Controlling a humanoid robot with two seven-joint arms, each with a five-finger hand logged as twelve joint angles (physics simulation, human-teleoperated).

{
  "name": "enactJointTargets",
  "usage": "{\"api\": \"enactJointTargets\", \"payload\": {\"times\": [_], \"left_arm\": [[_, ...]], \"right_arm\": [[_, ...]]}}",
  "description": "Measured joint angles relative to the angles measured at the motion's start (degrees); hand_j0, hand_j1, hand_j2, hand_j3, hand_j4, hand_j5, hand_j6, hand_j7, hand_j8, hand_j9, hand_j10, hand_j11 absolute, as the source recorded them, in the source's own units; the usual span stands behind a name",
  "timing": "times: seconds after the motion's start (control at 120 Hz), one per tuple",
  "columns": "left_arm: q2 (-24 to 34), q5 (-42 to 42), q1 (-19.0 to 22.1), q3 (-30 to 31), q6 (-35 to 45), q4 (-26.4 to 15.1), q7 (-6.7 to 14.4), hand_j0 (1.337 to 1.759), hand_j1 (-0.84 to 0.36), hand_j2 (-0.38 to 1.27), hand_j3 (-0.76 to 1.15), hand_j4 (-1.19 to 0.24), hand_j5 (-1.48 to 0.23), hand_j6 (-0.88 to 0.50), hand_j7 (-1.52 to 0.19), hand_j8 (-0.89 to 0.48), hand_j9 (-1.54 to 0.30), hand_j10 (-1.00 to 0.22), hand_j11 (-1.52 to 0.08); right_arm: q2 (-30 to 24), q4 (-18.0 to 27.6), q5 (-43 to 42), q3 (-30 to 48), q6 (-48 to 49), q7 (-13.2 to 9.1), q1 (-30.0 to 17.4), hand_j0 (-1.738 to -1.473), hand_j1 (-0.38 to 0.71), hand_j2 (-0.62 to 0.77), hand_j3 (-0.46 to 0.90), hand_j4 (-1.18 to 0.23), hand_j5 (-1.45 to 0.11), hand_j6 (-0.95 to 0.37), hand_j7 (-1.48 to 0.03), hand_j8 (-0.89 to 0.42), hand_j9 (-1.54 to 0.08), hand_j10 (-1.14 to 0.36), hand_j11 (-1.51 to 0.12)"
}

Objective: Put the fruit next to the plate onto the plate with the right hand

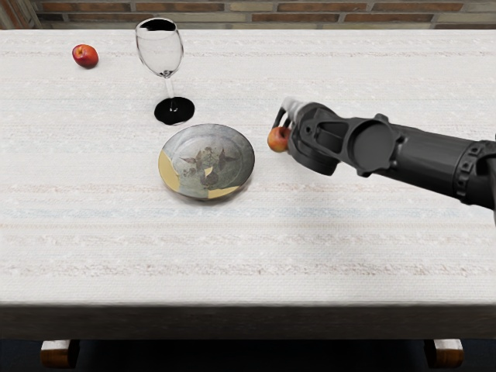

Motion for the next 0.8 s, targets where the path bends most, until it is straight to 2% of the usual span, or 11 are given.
{"api": "enactJointTargets", "payload": {"times": [0.275,0.8], "left_arm": [[0.0,0.0,0.1,0.0,0.0,0.0,0.0,1.658,0.35,0.00,0.00,0.00,0.00,0.00,0.00,0.00,0.00,0.00,0.00],[0.0,0.0,0.2,0.0,0.0,0.0,0.0,1.658,0.35,0.00,0.00,0.00,0.00,0.00,0.00,0.00,0.00,0.00,0.00]], "right_arm": [[0.0,4.0,-0.1,2.2,-0.2,0.0,1.8,-1.653,0.25,0.09,0.00,-0.61,-0.91,-0.52,-0.90,-0.68,-0.93,-0.67,-0.94],[0.0,7.5,-0.2,4.8,-0.8,0.0,4.4,-1.651,0.25,0.08,0.00,-0.60,-0.94,-0.50,-0.93,-0.67,-0.96,-0.70,-0.96]]}}
